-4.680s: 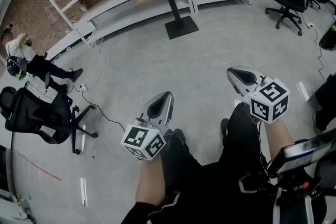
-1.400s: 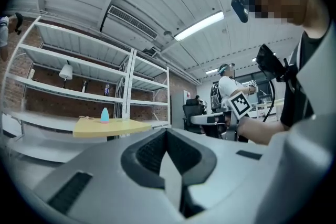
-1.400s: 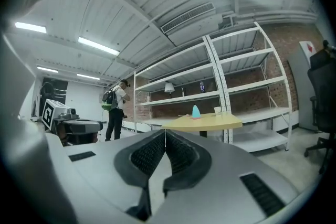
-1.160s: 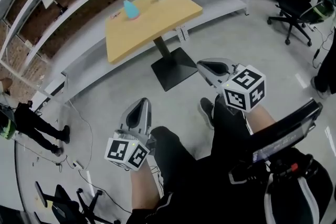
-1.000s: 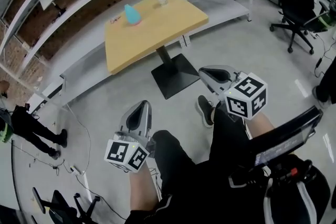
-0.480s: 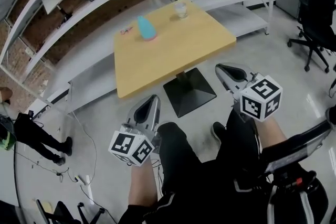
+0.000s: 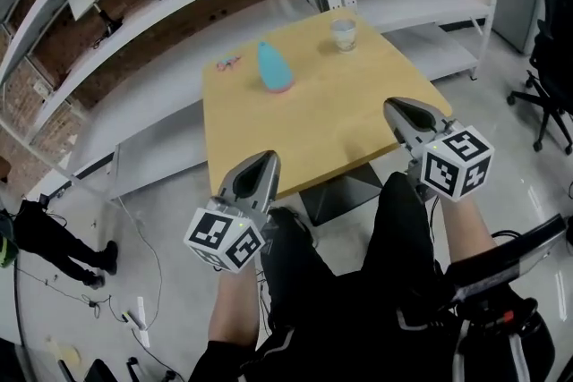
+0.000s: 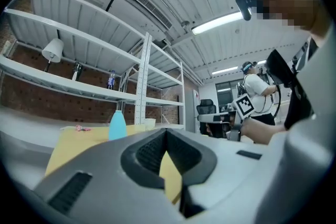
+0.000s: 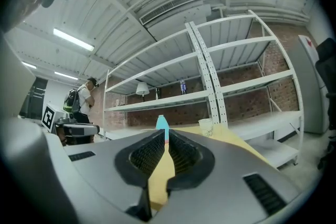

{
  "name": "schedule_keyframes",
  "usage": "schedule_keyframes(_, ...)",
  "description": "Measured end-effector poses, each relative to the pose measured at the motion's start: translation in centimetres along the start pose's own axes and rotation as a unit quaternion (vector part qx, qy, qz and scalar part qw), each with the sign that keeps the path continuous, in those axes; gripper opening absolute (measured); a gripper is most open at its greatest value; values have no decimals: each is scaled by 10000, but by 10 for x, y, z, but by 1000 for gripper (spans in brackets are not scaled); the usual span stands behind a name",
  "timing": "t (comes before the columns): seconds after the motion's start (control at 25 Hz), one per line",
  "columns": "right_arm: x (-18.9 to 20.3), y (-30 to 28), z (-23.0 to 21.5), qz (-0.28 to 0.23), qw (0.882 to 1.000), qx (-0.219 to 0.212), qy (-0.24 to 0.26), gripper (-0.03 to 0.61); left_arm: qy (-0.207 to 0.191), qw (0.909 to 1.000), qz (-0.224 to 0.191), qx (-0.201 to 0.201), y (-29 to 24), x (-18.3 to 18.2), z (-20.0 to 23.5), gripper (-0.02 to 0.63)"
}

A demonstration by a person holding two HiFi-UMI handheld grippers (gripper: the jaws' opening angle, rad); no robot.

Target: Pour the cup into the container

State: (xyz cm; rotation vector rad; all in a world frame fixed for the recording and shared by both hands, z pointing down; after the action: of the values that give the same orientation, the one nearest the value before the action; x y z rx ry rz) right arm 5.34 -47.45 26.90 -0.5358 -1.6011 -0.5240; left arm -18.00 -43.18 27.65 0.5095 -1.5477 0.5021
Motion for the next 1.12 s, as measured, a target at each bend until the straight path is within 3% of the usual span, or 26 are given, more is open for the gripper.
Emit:
schedule_keyframes(0.32,-13,-93,-40,136,9995,49,263,32,16,9995,172,266,-57,-7,79,-8)
schedule_keyframes(0.64,-8,-163,-94,439,9982,187,365,85,-41,9951,325,935,-119,-2,102,-8)
schedule_keyframes(0.88,-3,-191,-129,598,9971,415,210,212,-1,9917,359,1231,-143,8,116,-6)
schedule_keyframes(1.12,11,-212,-169,896,9936,680,43,290,17,9873,517,1503,-152,27,126,-8)
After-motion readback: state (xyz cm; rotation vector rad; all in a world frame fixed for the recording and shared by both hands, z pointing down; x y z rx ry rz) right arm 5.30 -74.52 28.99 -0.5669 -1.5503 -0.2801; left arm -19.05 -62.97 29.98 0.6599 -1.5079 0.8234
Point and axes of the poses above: the fingertips, and each gripper's own axes: y backward along the fingers, z to its left, x out of its underside, the point moved 2 cm from there along y, backward along the fingers, and after that the axes turned 5 degrees about -x, right-handed, at the moved point
